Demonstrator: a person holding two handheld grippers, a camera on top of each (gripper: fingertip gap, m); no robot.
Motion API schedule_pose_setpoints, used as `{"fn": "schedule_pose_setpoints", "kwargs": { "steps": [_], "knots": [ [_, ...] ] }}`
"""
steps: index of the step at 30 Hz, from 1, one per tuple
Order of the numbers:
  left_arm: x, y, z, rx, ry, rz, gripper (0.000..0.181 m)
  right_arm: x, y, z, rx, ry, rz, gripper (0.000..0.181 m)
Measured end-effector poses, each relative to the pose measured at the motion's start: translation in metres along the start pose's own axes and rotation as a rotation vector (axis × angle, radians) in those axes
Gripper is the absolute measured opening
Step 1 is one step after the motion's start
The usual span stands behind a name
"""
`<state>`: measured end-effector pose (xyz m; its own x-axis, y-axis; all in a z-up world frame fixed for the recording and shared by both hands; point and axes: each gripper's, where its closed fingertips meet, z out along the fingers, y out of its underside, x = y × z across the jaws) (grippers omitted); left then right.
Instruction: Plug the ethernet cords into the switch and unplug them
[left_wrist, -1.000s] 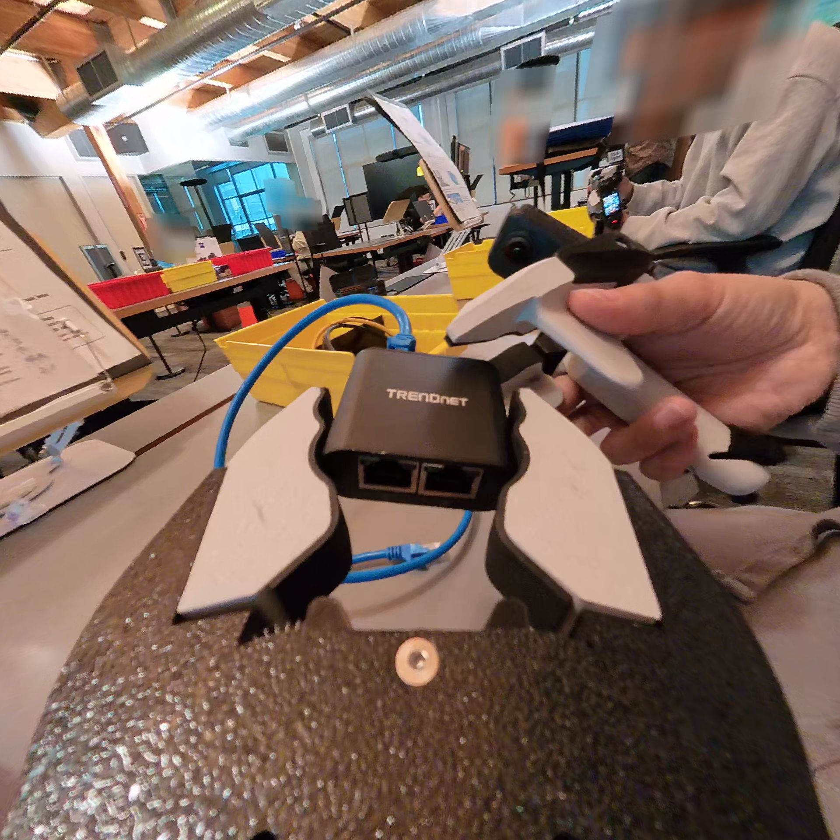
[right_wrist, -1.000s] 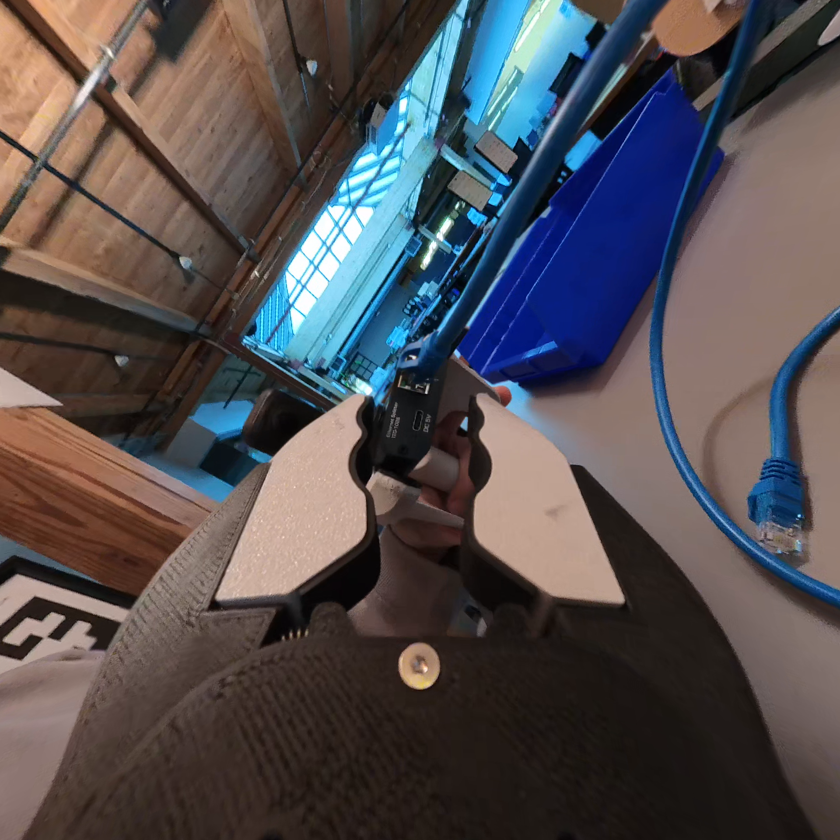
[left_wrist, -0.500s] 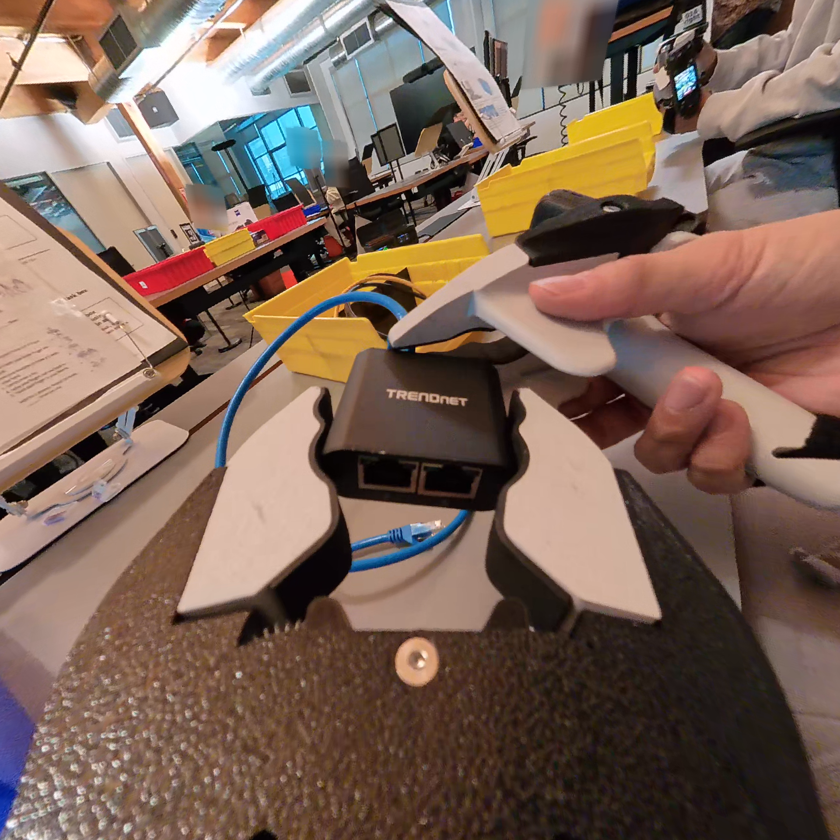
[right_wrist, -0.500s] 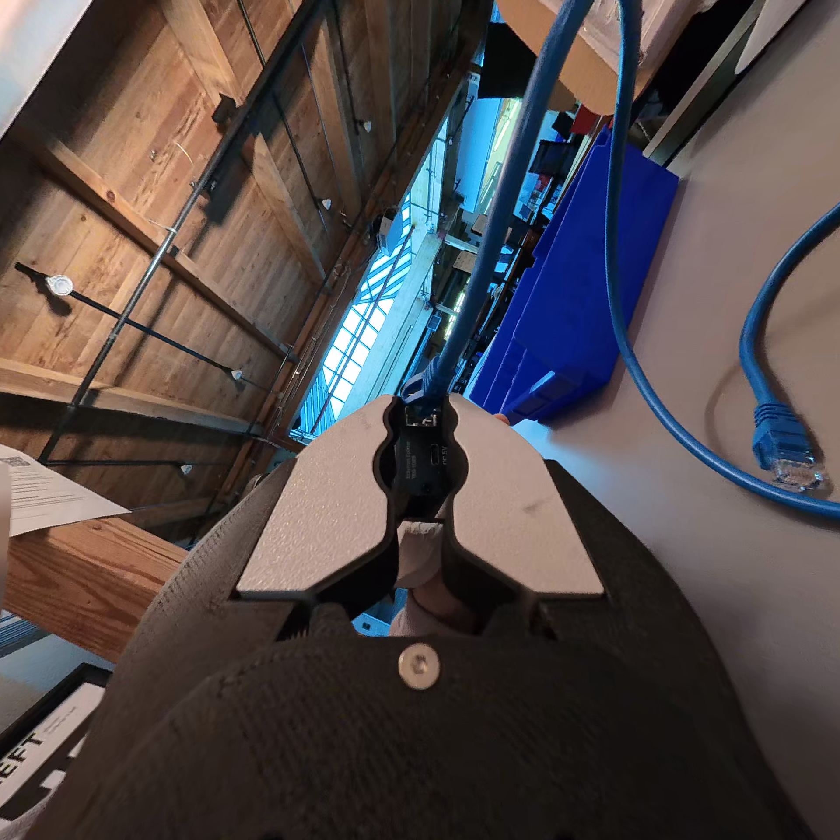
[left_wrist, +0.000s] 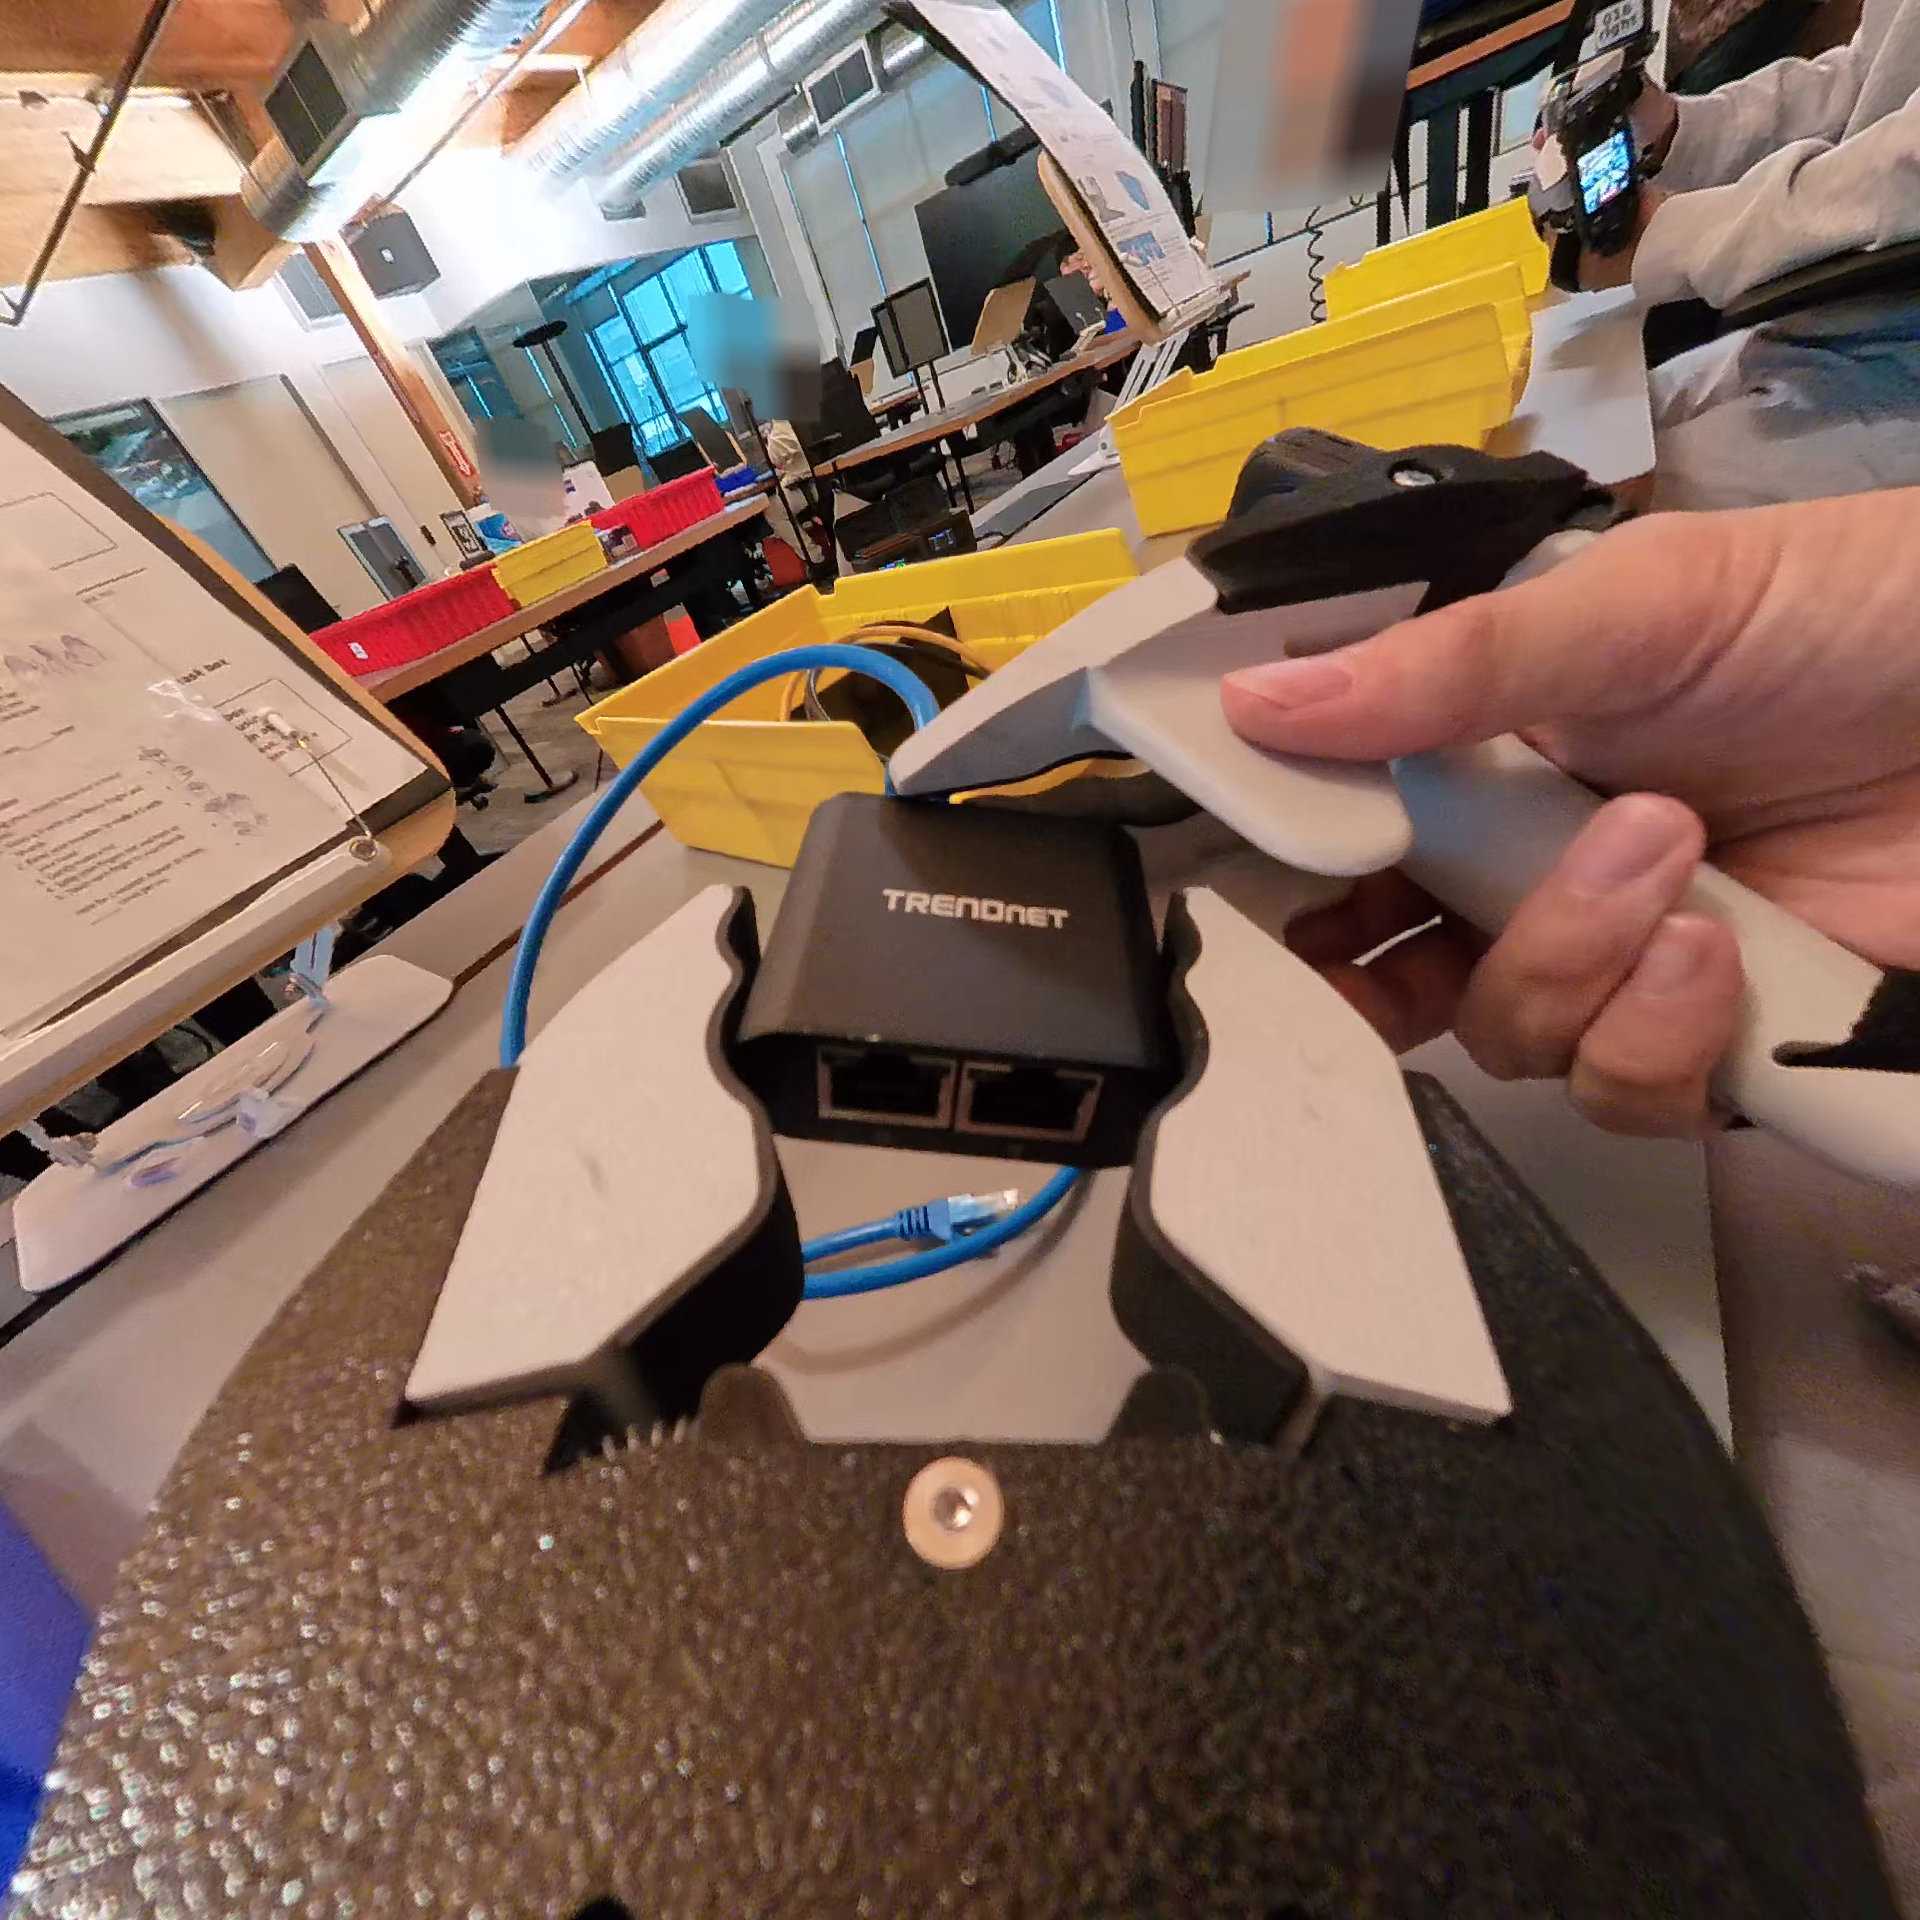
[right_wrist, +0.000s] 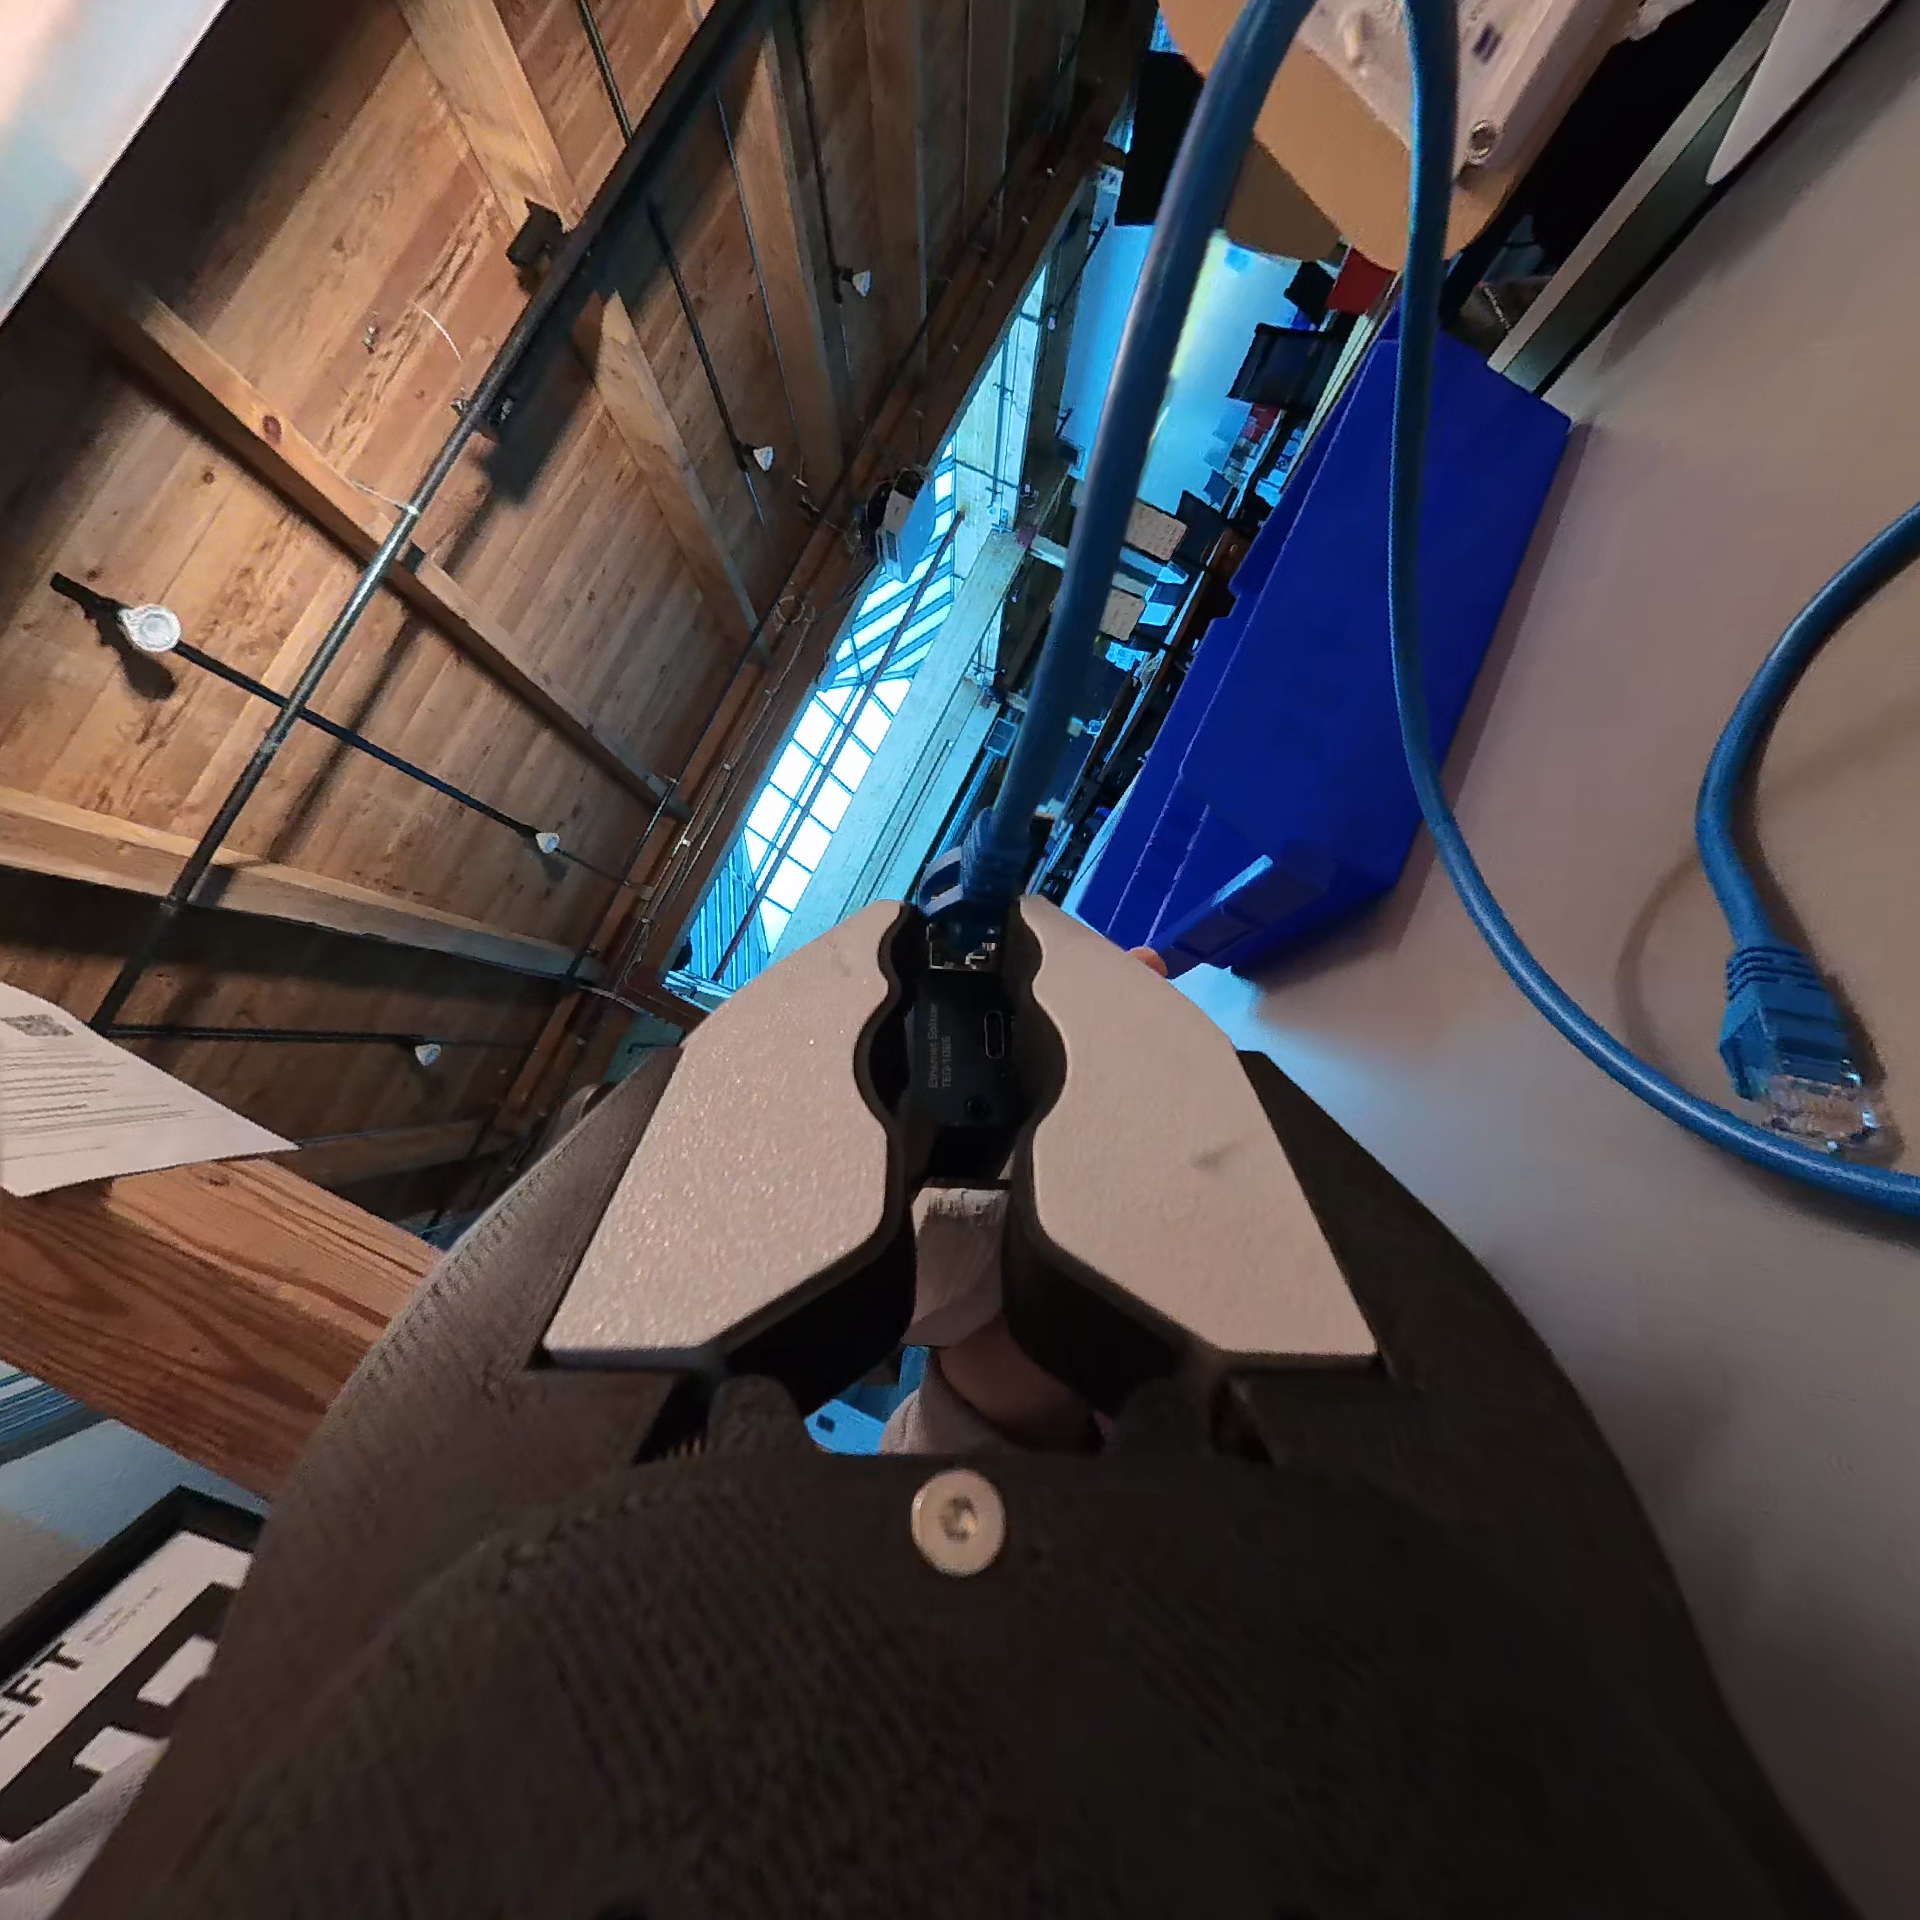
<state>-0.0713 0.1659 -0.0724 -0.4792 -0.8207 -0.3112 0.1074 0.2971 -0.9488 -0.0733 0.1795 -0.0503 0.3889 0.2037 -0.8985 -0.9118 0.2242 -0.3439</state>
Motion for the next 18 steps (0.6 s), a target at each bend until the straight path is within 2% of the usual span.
{"fn": "schedule_pose_setpoints", "kwargs": {
  "steps": [6,18],
  "knots": [
    [-0.001,-0.005,-0.003,0.057,-0.007,0.004,0.074,-0.004,0.001,0.001,-0.007,-0.002,-0.053,0.015],
    [-0.006,-0.010,-0.007,0.084,-0.032,0.011,0.074,-0.008,0.002,0.001,0.016,-0.022,0.002,0.014]
  ]
}}
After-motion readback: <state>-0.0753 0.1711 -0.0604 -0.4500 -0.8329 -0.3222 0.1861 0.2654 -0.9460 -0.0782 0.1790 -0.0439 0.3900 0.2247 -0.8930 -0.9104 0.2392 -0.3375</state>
